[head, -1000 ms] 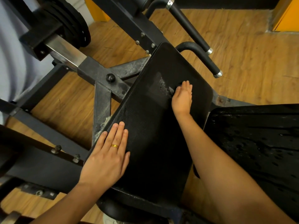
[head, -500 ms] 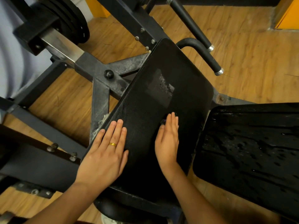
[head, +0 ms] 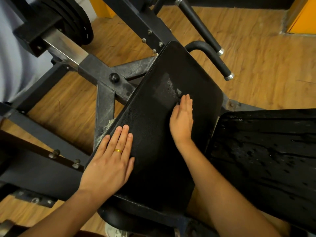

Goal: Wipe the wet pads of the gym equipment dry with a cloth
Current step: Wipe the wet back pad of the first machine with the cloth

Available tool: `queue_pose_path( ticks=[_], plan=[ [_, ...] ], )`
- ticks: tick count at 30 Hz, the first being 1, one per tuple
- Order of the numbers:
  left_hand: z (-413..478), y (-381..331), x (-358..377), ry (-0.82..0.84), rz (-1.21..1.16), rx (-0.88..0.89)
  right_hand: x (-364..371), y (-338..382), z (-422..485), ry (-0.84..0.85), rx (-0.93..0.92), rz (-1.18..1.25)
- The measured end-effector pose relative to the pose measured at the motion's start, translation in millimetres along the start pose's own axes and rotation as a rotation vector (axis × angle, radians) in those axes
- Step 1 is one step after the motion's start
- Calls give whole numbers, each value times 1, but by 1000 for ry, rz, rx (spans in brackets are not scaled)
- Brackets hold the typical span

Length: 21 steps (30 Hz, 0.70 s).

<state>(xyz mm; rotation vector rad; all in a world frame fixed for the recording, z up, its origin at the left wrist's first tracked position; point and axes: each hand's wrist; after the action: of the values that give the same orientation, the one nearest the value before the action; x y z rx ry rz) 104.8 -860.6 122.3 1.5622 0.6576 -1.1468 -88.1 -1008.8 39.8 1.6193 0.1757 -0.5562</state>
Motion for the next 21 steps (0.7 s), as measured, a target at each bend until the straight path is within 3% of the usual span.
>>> queue_pose_path(
  ticks=[7, 16, 21],
  plan=[
    [0, 0, 1, -3, -1, 2, 13, -16, -104, 90, -181, 11],
    [0, 1, 2, -6, 17, 4, 23, 45, -26, 250, -667, -57],
    [1, 1, 2, 10, 14, 4, 25, 70, 4, 313, -768, -69]
  ],
)
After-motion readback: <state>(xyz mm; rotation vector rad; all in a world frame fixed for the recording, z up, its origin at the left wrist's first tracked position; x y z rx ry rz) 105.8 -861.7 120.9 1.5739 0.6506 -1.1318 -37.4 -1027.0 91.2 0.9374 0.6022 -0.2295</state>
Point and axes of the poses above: each hand's wrist, its own z-axis towards the middle knuckle, its own x-axis out of the palm, y = z × x, and after that the axes turned 2 degrees about y, right-handed
